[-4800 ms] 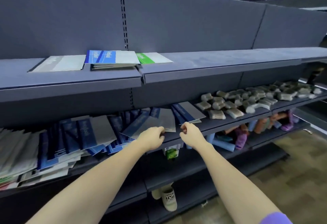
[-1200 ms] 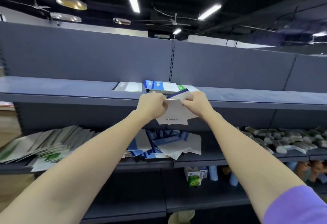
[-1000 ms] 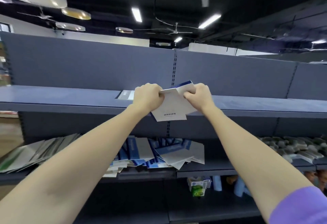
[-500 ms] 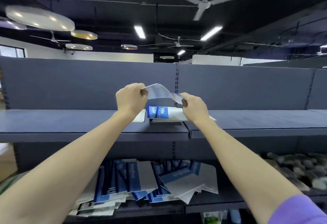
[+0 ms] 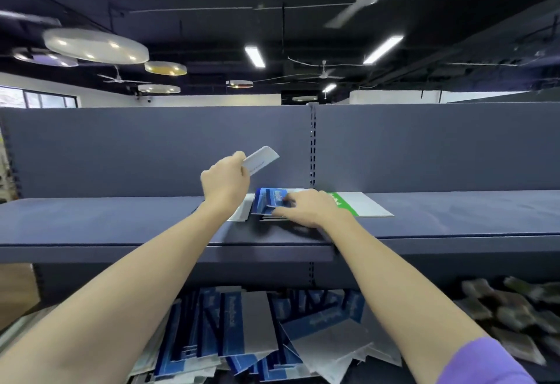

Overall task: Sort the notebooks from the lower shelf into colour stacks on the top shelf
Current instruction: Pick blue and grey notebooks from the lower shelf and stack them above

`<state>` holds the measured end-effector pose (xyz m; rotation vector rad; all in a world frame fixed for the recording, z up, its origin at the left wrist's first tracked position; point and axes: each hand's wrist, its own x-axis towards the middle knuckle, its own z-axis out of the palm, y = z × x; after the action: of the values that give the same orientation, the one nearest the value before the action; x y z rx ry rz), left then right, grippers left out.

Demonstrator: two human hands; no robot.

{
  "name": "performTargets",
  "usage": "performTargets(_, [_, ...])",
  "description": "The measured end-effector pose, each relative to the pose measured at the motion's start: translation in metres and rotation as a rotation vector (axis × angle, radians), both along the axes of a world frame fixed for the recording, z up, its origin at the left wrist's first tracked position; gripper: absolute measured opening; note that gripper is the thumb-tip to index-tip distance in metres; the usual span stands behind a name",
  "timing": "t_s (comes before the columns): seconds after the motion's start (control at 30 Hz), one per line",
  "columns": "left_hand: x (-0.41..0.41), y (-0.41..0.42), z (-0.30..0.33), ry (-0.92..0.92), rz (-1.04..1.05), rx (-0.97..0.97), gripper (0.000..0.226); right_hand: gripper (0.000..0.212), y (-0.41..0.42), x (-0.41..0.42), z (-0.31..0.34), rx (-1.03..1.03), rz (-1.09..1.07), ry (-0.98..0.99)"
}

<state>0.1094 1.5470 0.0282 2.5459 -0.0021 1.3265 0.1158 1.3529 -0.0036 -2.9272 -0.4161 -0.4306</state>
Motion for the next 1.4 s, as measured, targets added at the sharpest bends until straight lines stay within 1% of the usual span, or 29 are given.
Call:
performTargets(0.03, [0.002, -0.007, -0.002, 0.007, -0.011, 0.019, 0.017, 0.076, -0.001, 0.000, 0.003, 0.002, 0.022, 0.055])
performTargets(0.07, [0.005, -0.013, -0.004, 0.022, -0.020, 0.035, 0.018, 0.079, -0.003, 0.001, 0.006, 0.032, 0.048, 0.108])
performTargets(0.1, [0.007, -0.020, -0.007, 0.045, -0.029, 0.054, 0.018, 0.072, -0.006, 0.001, 0.008, 0.112, 0.074, 0.153])
performTargets(0.13, [0.009, -0.025, -0.010, 0.077, -0.036, 0.083, 0.018, 0.057, -0.010, 0.006, 0.009, 0.231, 0.084, 0.169])
performTargets(0.17, [0.012, -0.030, -0.014, 0.122, -0.048, 0.116, 0.018, 0.044, -0.018, 0.011, 0.008, 0.352, 0.074, 0.138])
performTargets(0.2, [0.015, -0.033, -0.018, 0.183, -0.071, 0.154, 0.020, 0.038, -0.027, 0.015, 0.007, 0.439, 0.034, 0.076])
performTargets(0.23, [0.019, -0.036, -0.023, 0.263, -0.113, 0.194, 0.021, 0.031, -0.038, 0.021, 0.005, 0.477, -0.027, 0.018])
performTargets(0.27, [0.023, -0.038, -0.027, 0.355, -0.180, 0.234, 0.021, 0.023, -0.049, 0.025, 0.002, 0.478, -0.088, -0.011])
performTargets(0.3, [0.027, -0.039, -0.031, 0.459, -0.260, 0.263, 0.024, 0.025, -0.058, 0.029, 0.000, 0.473, -0.133, -0.009])
performTargets(0.33, [0.030, -0.039, -0.033, 0.565, -0.340, 0.258, 0.033, 0.031, -0.064, 0.032, -0.003, 0.463, -0.159, 0.009])
performTargets(0.37, [0.031, -0.040, -0.033, 0.655, -0.409, 0.208, 0.046, 0.033, -0.069, 0.034, -0.006, 0.460, -0.165, 0.029])
performTargets(0.43, [0.033, -0.041, -0.031, 0.726, -0.481, 0.113, 0.065, 0.033, -0.072, 0.038, -0.011, 0.450, -0.154, 0.039])
performTargets(0.47, [0.035, -0.042, -0.029, 0.726, -0.496, 0.113, 0.068, 0.032, -0.072, 0.039, -0.012, 0.448, -0.149, 0.036])
performTargets(0.53, [0.037, -0.042, -0.028, 0.712, -0.496, 0.130, 0.066, 0.032, -0.072, 0.040, -0.017, 0.456, -0.151, 0.023])
performTargets(0.63, [0.036, -0.042, -0.032, 0.716, -0.494, 0.107, 0.055, 0.031, -0.070, 0.042, -0.020, 0.464, -0.207, -0.002])
performTargets(0.73, [0.035, -0.041, -0.037, 0.696, -0.535, 0.065, 0.044, 0.024, -0.063, 0.040, -0.019, 0.444, -0.174, 0.034])
performTargets(0.87, [0.026, -0.040, -0.035, 0.620, -0.533, 0.087, 0.034, 0.033, -0.061, 0.034, -0.020, 0.414, -0.092, 0.104])
performTargets(1.0, [0.007, -0.038, -0.034, 0.573, -0.516, 0.121, 0.030, 0.031, -0.060, 0.020, -0.017, 0.476, -0.104, 0.019])
performTargets(1.13, [-0.017, -0.037, -0.035, 0.558, -0.509, 0.170, 0.032, 0.026, -0.058, -0.004, -0.019, 0.507, -0.115, -0.012])
performTargets(1.2, [-0.032, -0.038, -0.035, 0.526, -0.531, 0.178, 0.032, 0.021, -0.057, -0.019, -0.022, 0.506, -0.127, -0.030])
performTargets(1.27, [-0.049, -0.042, -0.037, 0.499, -0.564, 0.174, 0.028, 0.016, -0.057, -0.037, -0.024, 0.506, -0.143, -0.092])
performTargets(1.33, [-0.065, -0.048, -0.039, 0.465, -0.618, 0.172, 0.024, 0.015, -0.058, -0.059, -0.027, 0.506, -0.146, -0.180])
performTargets(1.4, [-0.083, -0.059, -0.041, 0.428, -0.676, 0.187, 0.024, 0.015, -0.060, -0.086, -0.032, 0.555, -0.143, -0.219])
